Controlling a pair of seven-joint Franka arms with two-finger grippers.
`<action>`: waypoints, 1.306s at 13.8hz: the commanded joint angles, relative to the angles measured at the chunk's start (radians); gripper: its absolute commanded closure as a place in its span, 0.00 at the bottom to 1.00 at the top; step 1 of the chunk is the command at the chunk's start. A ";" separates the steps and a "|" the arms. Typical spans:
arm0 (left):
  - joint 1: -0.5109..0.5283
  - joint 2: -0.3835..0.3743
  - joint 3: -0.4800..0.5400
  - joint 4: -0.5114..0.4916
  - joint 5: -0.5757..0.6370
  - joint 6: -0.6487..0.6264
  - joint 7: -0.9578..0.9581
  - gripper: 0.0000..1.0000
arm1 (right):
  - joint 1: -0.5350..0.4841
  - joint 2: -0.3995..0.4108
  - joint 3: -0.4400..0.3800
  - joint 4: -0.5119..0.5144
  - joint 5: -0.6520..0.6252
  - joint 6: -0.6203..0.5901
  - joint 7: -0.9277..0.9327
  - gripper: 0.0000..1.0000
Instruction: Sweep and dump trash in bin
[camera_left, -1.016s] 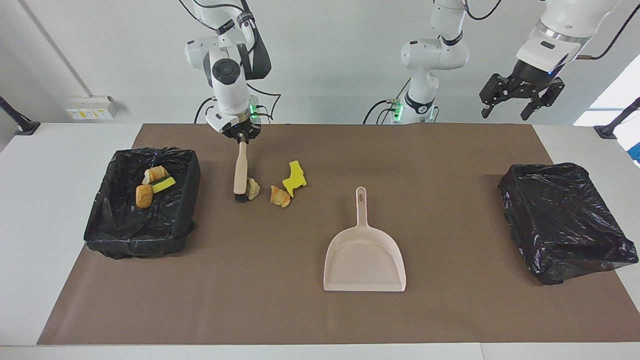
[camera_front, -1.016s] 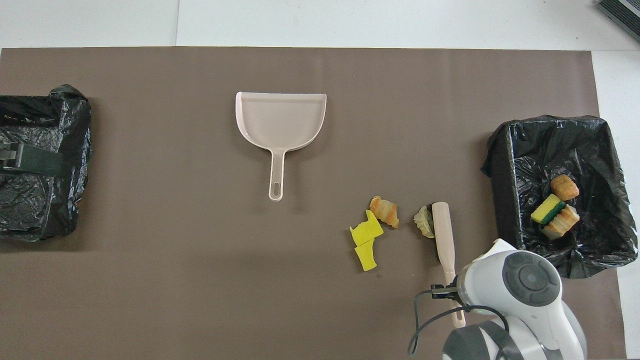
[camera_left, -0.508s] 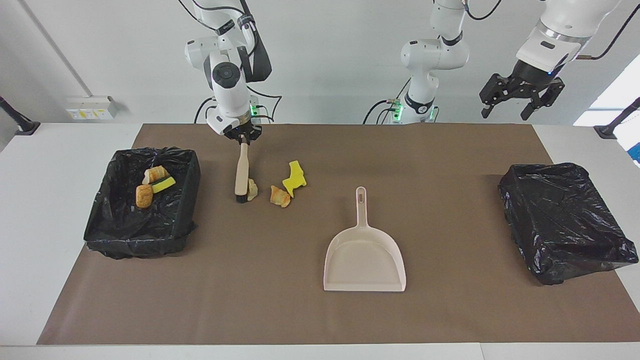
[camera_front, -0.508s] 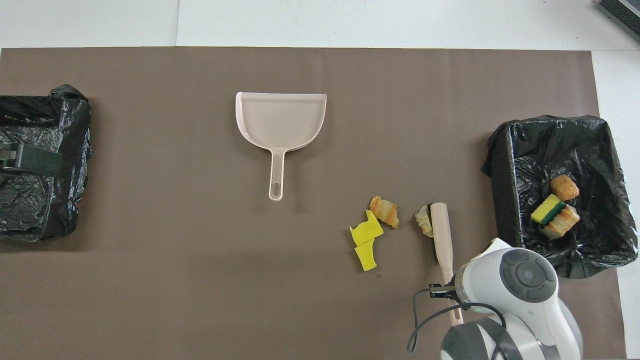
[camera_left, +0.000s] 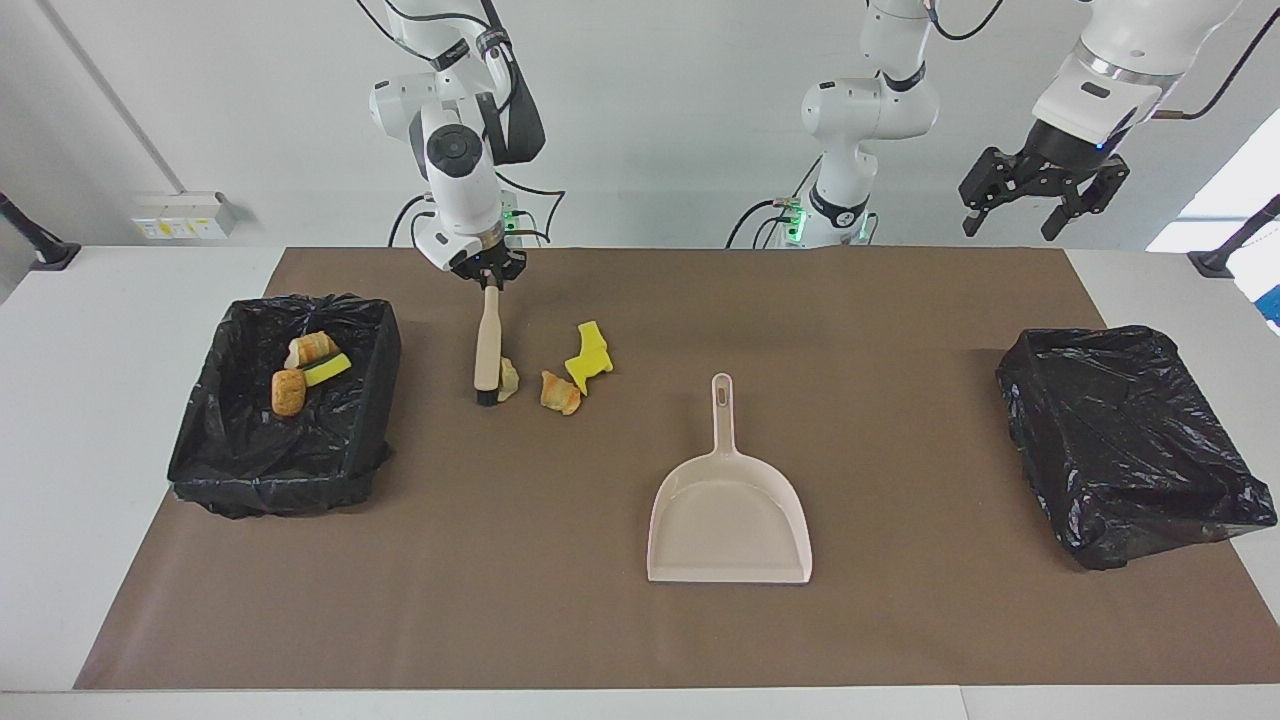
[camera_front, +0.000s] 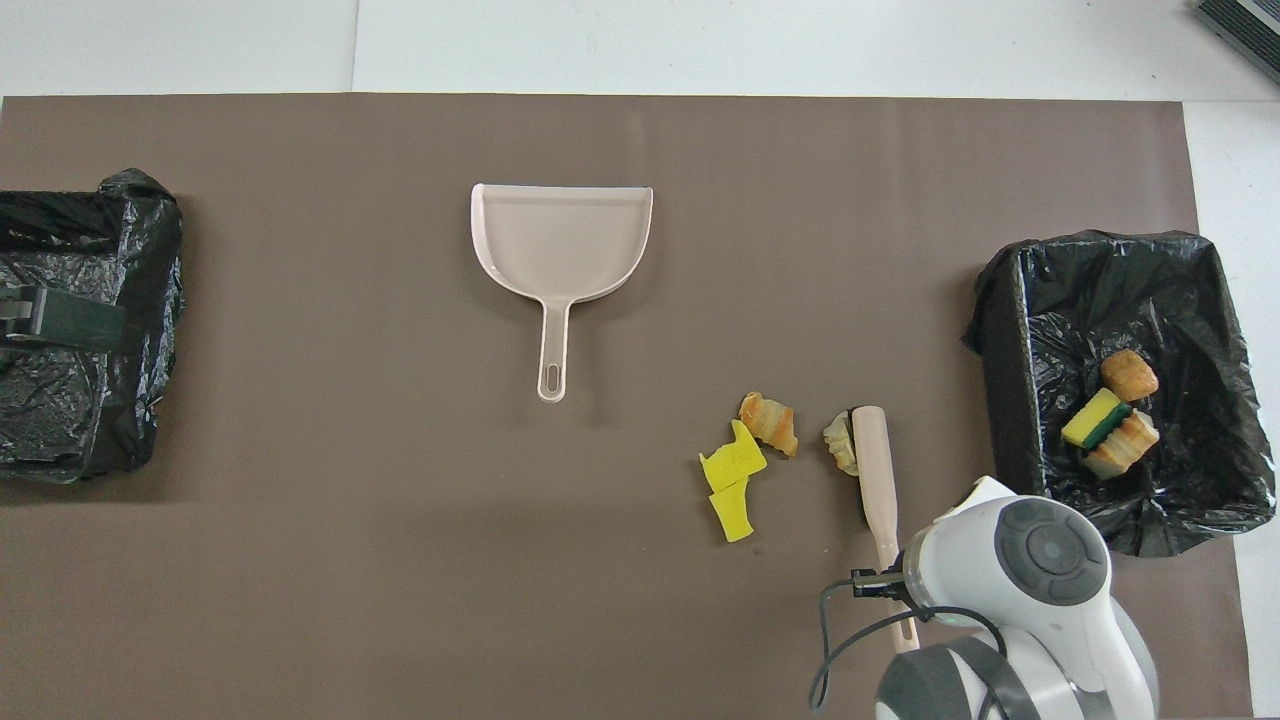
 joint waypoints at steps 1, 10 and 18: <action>0.005 -0.003 -0.002 0.012 0.009 -0.021 0.007 0.00 | 0.003 0.019 0.004 0.018 0.034 0.010 -0.038 1.00; 0.005 -0.003 -0.002 0.012 0.009 -0.021 0.007 0.00 | 0.003 0.021 0.004 0.021 0.034 0.007 -0.041 1.00; 0.005 -0.003 -0.002 0.012 0.009 -0.021 0.007 0.00 | 0.003 0.028 0.006 0.033 0.034 0.002 -0.039 1.00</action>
